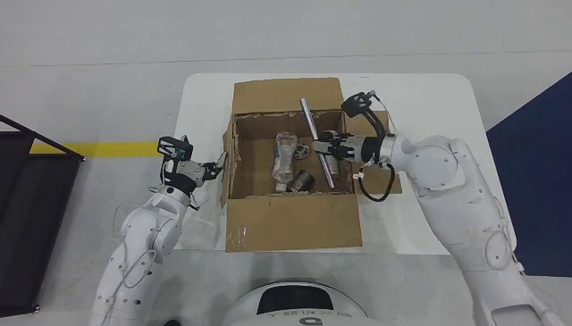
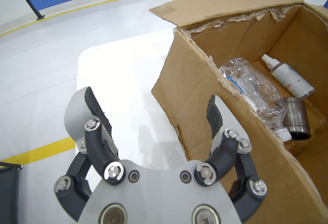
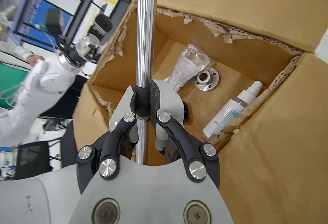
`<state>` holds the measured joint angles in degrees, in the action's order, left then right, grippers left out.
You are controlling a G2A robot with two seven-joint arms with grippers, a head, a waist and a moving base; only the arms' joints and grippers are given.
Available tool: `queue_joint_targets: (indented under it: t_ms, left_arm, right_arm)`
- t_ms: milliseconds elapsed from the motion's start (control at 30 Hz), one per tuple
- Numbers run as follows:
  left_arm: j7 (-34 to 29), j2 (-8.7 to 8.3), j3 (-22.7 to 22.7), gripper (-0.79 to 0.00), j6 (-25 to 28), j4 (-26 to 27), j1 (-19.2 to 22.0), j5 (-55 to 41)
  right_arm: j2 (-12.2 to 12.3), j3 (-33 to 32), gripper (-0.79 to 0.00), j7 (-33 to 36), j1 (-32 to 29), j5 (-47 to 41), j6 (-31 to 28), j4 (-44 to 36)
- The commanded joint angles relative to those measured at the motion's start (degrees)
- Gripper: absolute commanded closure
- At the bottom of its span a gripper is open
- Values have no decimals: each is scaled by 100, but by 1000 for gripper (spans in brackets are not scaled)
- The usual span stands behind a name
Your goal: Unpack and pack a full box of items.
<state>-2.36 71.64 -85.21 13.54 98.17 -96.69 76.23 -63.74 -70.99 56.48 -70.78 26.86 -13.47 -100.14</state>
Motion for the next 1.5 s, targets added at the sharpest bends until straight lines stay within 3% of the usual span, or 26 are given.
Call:
queue_joint_targets:
  t_ms: [0, 433, 567, 733, 833, 933, 1067, 1233, 1467]
  left_arm:
    - [0, 0, 0, -785, 0, 0, 0, 0]
    - [0, 0, 0, -785, 0, 0, 0, 0]
    - [0, 0, 0, -785, 0, 0, 0, 0]
    - [0, 0, 0, -785, 0, 0, 0, 0]
    - [0, 0, 0, -785, 0, 0, 0, 0]
    - [0, 0, 0, -785, 0, 0, 0, 0]
    - [0, 0, 0, -785, 0, 0, 0, 0]
    - [0, 0, 0, -785, 0, 0, 0, 0]
    - [0, 0, 0, -785, 0, 0, 0, 0]
  right_arm:
    - [-11, 186, 0, -43, 16, 317, 49, -29]
    - [-97, 996, 0, -11, 492, 1557, 654, 222]
    - [-132, 1179, -194, 9, 622, 1736, 792, 313]
    - [-163, 1312, -246, 38, 725, 1853, 908, 393]
    - [-172, 1337, -348, 57, 756, 1866, 954, 416]
    - [-165, 1292, -369, 51, 732, 1822, 925, 327]
    - [-76, 869, -369, -2, 455, 1601, 697, -129]
    - [121, -358, -372, -294, -365, 954, 236, -752]
    - [319, -2387, -351, -519, -1458, -958, -618, -327]
